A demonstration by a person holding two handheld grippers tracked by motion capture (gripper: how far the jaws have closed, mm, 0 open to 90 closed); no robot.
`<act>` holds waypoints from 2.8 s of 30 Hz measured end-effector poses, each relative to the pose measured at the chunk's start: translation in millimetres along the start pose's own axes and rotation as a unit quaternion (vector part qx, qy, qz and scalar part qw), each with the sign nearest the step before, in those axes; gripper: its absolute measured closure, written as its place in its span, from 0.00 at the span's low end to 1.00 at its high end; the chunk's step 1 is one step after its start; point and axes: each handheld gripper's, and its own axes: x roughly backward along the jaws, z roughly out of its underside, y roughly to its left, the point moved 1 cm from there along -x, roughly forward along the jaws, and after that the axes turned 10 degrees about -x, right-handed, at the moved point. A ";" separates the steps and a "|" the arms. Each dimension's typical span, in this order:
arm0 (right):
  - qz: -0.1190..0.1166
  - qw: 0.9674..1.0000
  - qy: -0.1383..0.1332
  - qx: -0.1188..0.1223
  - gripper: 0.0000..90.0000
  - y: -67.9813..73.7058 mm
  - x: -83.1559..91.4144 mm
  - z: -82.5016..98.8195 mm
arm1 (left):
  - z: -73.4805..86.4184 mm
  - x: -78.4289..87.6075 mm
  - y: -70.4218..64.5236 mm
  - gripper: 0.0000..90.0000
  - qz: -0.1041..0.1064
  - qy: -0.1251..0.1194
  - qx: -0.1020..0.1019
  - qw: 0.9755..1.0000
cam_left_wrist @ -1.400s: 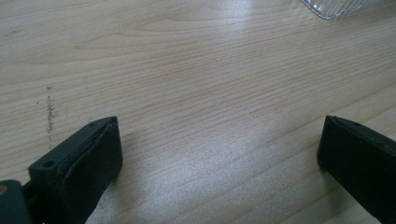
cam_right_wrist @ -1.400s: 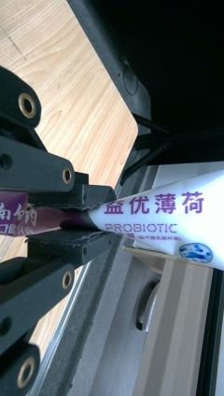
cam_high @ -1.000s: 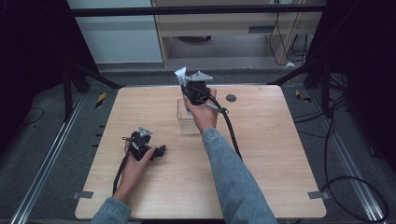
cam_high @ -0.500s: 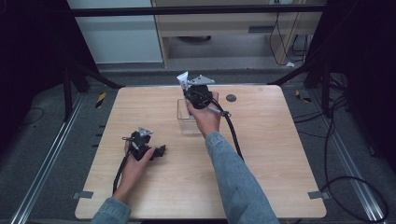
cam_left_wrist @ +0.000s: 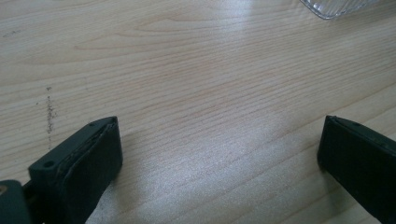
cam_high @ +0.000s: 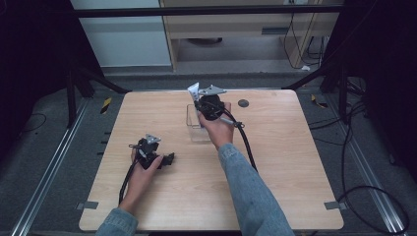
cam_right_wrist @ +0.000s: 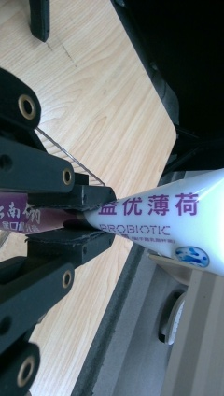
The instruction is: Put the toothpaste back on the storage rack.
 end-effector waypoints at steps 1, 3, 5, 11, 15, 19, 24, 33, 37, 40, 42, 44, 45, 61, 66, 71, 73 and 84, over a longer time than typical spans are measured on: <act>0.000 1.000 0.002 0.000 0.88 0.6 -0.7 0.4 | 0.0 0.0 0.0 0.00 0.000 0.000 0.000 1.000; 0.000 1.000 0.004 0.003 0.88 1.2 -1.9 1.2 | 0.0 0.0 0.0 0.00 0.000 0.000 0.000 1.000; -0.001 1.000 0.007 0.003 0.88 1.8 -2.8 2.2 | 0.0 0.0 0.0 0.00 0.000 0.000 0.000 1.000; 0.000 1.000 0.016 0.003 0.88 2.8 -5.6 6.3 | 0.0 -0.1 0.1 0.00 0.000 0.000 0.000 1.000; 0.001 1.000 0.018 0.000 0.88 1.7 -5.9 7.9 | 0.0 -0.1 0.1 0.00 0.000 0.000 -0.001 1.000; 0.005 1.000 0.021 0.003 0.88 -0.3 -5.3 9.9 | 0.0 -0.1 -0.1 0.00 0.000 0.000 0.000 1.000; 0.008 1.000 0.026 -0.002 0.88 -2.6 -6.7 12.4 | 0.1 0.2 0.2 0.00 0.000 0.001 -0.002 1.000; 0.006 0.999 0.037 0.001 0.88 -0.5 -9.7 14.3 | 0.1 -0.1 -0.1 0.00 0.000 -0.001 0.000 1.000; 0.007 0.999 0.038 -0.003 0.88 -0.7 -10.1 14.4 | 0.0 -0.1 -0.1 0.00 0.000 -0.001 0.000 1.000; 0.008 0.999 0.044 0.000 0.88 -0.7 -11.8 14.8 | 0.1 0.1 0.2 0.00 0.000 0.001 -0.002 1.000; 0.007 0.999 0.048 0.001 0.88 -0.4 -12.6 15.5 | 0.1 0.1 0.2 0.00 0.000 0.001 -0.002 1.000; 0.007 0.999 0.049 0.002 0.88 -0.5 -13.1 15.1 | 0.1 0.1 0.2 0.00 0.000 0.001 -0.002 1.000; 0.007 0.999 0.050 0.002 0.88 -0.6 -13.6 14.8 | 0.1 0.1 0.2 0.00 0.000 0.001 -0.002 1.000; 0.019 0.998 0.059 0.002 0.88 3.3 -22.6 10.3 | 0.1 0.1 0.2 0.00 0.001 0.001 -0.002 1.000; 0.021 0.998 0.063 0.000 0.88 4.0 -26.0 8.8 | 0.1 0.1 0.2 0.00 0.000 0.001 -0.002 1.000; 0.026 0.997 0.072 0.000 0.88 5.6 -29.3 5.9 | 0.0 0.0 0.1 0.00 0.001 0.000 -0.001 1.000; 0.028 0.997 0.073 0.000 0.88 5.6 -30.3 5.3 | 0.0 -0.1 0.2 0.00 0.001 0.000 -0.001 1.000; 0.027 0.997 0.077 0.002 0.87 10.3 -35.4 4.7 | -0.1 -0.4 0.1 0.00 0.002 -0.002 0.000 1.000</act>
